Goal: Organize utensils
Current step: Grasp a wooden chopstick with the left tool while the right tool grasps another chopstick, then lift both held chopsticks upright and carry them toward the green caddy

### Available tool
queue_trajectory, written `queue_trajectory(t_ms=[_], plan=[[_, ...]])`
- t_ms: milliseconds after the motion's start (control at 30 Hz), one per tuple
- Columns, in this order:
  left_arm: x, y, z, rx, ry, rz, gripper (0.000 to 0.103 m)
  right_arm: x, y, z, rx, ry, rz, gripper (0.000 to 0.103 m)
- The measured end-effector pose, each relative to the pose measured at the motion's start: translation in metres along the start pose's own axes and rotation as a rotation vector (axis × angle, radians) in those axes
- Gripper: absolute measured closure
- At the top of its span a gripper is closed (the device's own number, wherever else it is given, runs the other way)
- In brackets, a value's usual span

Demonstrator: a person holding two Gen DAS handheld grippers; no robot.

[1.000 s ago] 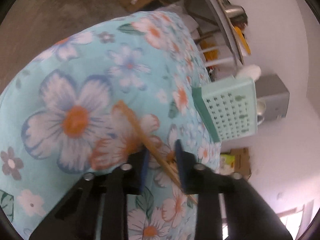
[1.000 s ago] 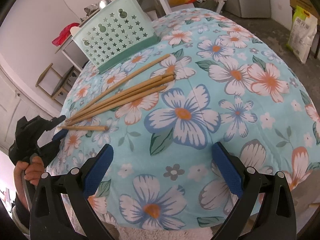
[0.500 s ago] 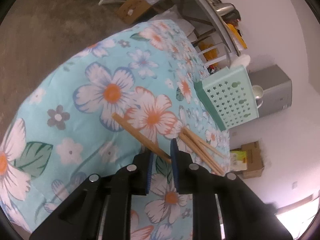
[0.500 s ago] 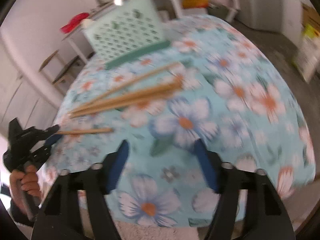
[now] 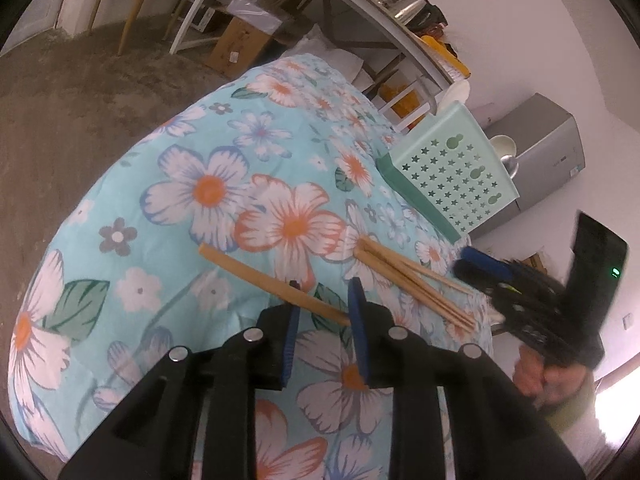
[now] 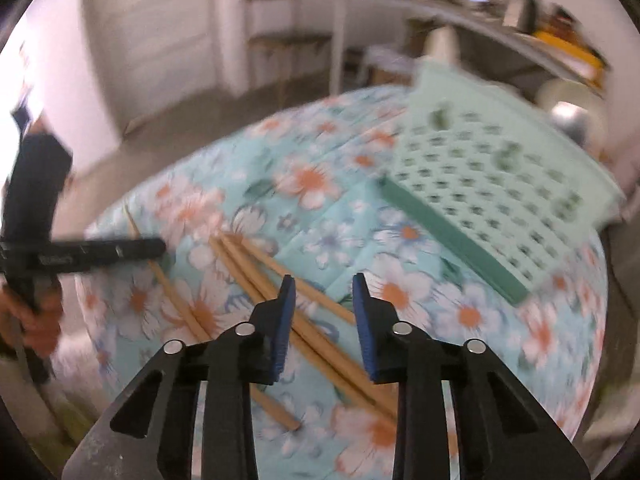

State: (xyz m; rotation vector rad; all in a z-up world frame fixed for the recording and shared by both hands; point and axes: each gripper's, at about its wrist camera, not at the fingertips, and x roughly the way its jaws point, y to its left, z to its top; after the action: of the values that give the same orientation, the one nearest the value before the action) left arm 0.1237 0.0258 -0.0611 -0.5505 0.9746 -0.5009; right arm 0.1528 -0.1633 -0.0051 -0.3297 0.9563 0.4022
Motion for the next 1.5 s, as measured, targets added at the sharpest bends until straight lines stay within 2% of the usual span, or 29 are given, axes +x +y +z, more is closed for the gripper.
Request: queue_trajectory(t_ms=[200, 300, 433, 567, 667, 800, 933, 1067, 1200, 1333, 1500], plan=[[-0.002, 0.002, -0.001, 0.009, -0.006, -0.01, 0.079, 0.025, 0.011, 0.01, -0.187, 0.11, 0.027, 0.08], [-0.003, 0.004, -0.002, 0.008, -0.005, -0.016, 0.079, 0.038, 0.015, 0.016, -0.238, 0.142, 0.047, 0.08], [-0.006, 0.006, -0.003, 0.008, -0.007, -0.02, 0.079, 0.054, 0.02, 0.025, -0.248, 0.15, 0.076, 0.083], [-0.006, 0.006, -0.003, 0.006, -0.007, -0.02, 0.079, 0.066, 0.026, 0.032, -0.255, 0.13, 0.038, 0.088], [-0.006, 0.005, -0.002, 0.004, -0.007, -0.017, 0.079, 0.064, 0.027, 0.036, -0.234, 0.071, -0.042, 0.094], [-0.009, 0.003, -0.001, -0.01, -0.02, -0.024, 0.081, 0.039, 0.012, 0.046, -0.146, -0.048, -0.14, 0.095], [-0.016, 0.0, 0.006, -0.007, -0.054, -0.038, 0.083, -0.02, -0.014, 0.05, 0.009, -0.218, -0.237, 0.096], [-0.027, -0.012, 0.014, 0.034, -0.102, -0.05, 0.087, -0.085, -0.033, 0.037, 0.176, -0.374, -0.299, 0.098], [-0.041, -0.035, 0.023, 0.126, -0.155, -0.078, 0.091, -0.134, -0.045, 0.012, 0.348, -0.503, -0.335, 0.098], [-0.049, -0.07, 0.027, 0.282, -0.203, -0.062, 0.092, -0.153, -0.046, -0.014, 0.457, -0.555, -0.367, 0.098], [-0.054, -0.111, 0.028, 0.464, -0.222, -0.028, 0.094, -0.162, -0.043, -0.044, 0.585, -0.594, -0.38, 0.098]])
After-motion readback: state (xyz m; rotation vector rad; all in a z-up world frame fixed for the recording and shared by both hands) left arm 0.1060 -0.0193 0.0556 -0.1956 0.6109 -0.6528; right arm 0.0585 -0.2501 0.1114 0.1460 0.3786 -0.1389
